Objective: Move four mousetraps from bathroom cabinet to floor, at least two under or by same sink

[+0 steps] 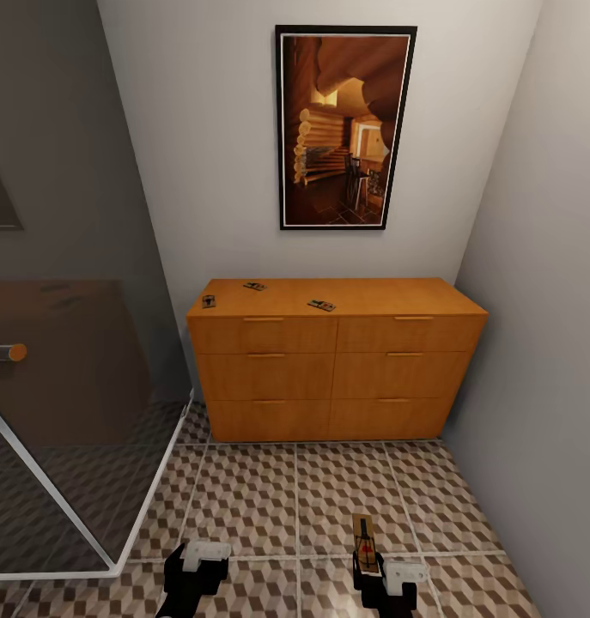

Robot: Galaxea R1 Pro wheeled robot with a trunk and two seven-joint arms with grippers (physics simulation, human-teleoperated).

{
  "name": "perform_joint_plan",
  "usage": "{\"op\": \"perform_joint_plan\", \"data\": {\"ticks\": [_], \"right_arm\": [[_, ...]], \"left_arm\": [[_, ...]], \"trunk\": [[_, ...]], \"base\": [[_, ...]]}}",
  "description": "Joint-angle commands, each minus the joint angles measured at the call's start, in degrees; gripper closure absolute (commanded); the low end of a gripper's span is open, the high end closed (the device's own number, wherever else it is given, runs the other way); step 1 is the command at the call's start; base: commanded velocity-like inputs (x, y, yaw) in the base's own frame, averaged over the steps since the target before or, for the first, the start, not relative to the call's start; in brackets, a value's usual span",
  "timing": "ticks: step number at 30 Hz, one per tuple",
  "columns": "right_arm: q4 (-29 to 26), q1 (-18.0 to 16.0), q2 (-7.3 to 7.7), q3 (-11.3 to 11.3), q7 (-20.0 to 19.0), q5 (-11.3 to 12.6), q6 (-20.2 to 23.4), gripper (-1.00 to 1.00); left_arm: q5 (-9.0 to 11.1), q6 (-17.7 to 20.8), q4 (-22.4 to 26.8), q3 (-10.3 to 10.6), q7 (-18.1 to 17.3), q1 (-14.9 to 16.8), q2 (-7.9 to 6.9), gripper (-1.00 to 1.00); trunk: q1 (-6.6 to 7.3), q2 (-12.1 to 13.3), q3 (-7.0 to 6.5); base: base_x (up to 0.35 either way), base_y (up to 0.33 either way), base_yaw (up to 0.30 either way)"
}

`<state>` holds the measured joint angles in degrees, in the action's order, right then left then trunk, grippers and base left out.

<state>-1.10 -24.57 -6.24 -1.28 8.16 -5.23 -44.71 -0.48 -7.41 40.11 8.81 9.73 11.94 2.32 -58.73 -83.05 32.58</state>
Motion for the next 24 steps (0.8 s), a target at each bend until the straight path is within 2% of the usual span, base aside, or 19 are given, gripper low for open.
{"op": "perform_joint_plan", "data": {"ticks": [1,24], "right_arm": [[0.0,-0.1,-0.01,-0.1,0.3,-0.5,-0.1,1.0],[0.0,0.0,-0.02,-0.1,0.3,-0.5,-0.1,1.0]], "left_arm": [[-0.1,-0.1,0.0,0.2,0.5,0.0,-0.03,-1.0],[-0.1,-0.1,-0.4,0.2,0.5,0.0,-0.03,-1.0]], "trunk": [[0.0,0.0,0.05],[0.0,0.0,0.05]], "base": [[0.0,0.0,0.0],[0.0,0.0,0.0]]}}
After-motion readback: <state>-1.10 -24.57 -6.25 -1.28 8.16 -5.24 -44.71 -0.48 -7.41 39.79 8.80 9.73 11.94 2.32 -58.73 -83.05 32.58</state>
